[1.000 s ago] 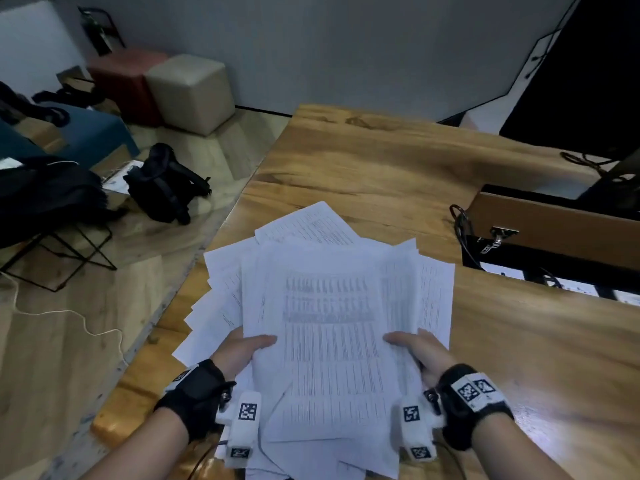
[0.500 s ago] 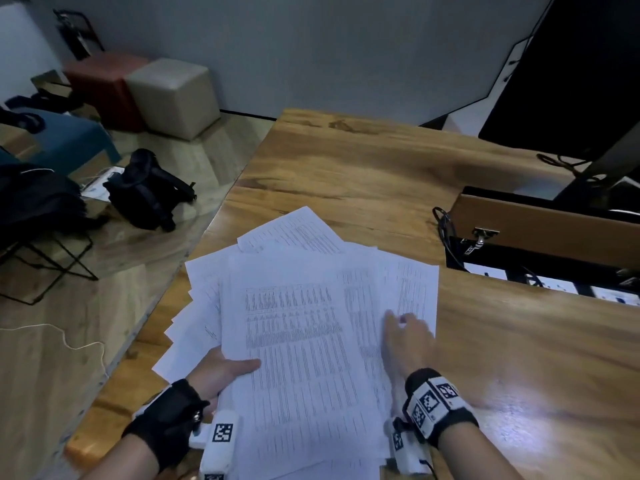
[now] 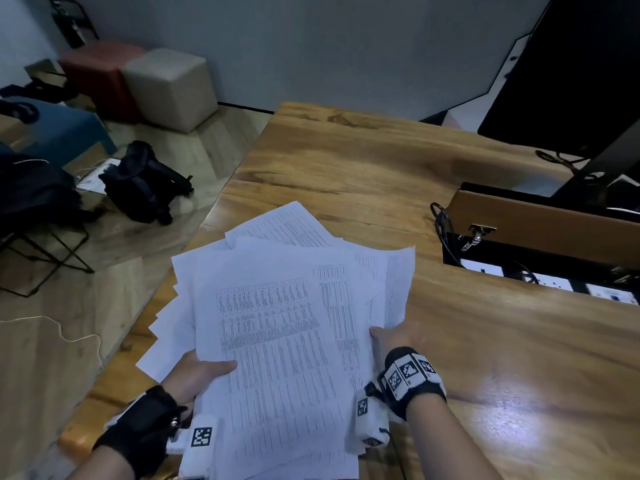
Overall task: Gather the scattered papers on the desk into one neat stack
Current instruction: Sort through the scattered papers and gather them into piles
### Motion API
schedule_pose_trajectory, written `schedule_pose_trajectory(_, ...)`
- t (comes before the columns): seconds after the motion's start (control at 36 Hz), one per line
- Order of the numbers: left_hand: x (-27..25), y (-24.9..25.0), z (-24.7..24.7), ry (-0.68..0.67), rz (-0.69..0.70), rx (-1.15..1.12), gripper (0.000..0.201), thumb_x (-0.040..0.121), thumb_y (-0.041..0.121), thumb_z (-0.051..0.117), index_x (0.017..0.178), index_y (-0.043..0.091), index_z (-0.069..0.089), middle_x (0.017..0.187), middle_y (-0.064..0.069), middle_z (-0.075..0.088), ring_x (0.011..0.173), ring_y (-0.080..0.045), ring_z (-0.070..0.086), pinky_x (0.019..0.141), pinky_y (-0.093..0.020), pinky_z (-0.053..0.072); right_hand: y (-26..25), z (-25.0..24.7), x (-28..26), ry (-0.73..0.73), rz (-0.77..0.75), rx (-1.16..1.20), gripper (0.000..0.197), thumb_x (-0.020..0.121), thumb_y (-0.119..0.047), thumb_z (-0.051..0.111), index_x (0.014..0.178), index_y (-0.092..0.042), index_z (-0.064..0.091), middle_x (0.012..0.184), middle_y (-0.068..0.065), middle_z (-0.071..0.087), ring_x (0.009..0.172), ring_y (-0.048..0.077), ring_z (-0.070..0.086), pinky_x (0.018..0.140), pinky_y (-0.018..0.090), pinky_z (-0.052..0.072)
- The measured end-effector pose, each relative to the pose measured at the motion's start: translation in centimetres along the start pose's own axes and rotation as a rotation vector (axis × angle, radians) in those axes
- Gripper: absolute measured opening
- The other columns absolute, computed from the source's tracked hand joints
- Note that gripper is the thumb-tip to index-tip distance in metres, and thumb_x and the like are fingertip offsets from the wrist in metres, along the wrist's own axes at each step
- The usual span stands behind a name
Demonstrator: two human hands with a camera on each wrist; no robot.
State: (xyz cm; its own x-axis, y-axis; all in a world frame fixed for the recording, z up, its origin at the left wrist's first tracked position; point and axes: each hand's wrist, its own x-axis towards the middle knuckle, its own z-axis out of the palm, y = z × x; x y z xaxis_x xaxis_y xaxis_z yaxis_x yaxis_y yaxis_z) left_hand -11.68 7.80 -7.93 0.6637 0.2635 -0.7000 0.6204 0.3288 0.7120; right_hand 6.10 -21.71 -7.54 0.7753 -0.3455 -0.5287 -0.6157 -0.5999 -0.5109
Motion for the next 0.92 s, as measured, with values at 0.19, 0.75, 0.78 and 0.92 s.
schedule_pose_trajectory(0.19,0.2,-0.1,0.3,0.023,-0.011,0.017,0.04,0.081,-0.004,0.071,0.12,0.002,0.064,0.115,-0.017,0.071,0.105,-0.038,0.068,0.099,-0.057,0.048,-0.6,-2.1,-0.4,-0.251,-0.013,0.054,0.04,0.069,-0.017,0.085,0.1,-0.002,0.063,0.097,0.014,0.071,0.085,0.03,0.068,0.07,0.033,0.055)
schedule_pose_trajectory(0.75,1.1,0.0,-0.2,0.04,-0.048,0.086,0.042,0.078,-0.001,0.076,0.119,0.001,0.064,0.115,-0.019,0.071,0.106,-0.041,0.067,0.101,-0.059,0.044,-1.8,-16.4,-1.1,-0.06,-0.282,0.22,0.023,0.08,-0.015,0.075,0.096,-0.002,0.066,0.076,0.014,0.071,0.067,0.033,0.07,0.063,0.042,0.06)
schedule_pose_trajectory(0.78,0.9,0.1,-0.1,0.044,-0.046,0.092,0.04,0.079,-0.002,0.074,0.118,0.001,0.065,0.114,-0.019,0.071,0.106,-0.041,0.067,0.101,-0.059,0.045,-2.2,-17.6,-2.0,-0.061,-0.311,0.233,0.021,0.082,-0.015,0.073,0.095,-0.001,0.064,0.071,0.014,0.067,0.06,0.031,0.067,0.053,0.035,0.056)
schedule_pose_trajectory(0.92,0.5,0.7,0.0,0.008,-0.039,0.138,0.041,0.081,0.002,0.074,0.121,0.004,0.064,0.118,-0.017,0.07,0.108,-0.039,0.066,0.102,-0.058,0.045,-4.1,-22.6,-6.0,-0.201,-0.466,0.348,0.015,0.087,0.0,0.069,0.101,0.004,0.067,0.07,0.01,0.077,0.064,0.027,0.076,0.051,0.025,0.058)
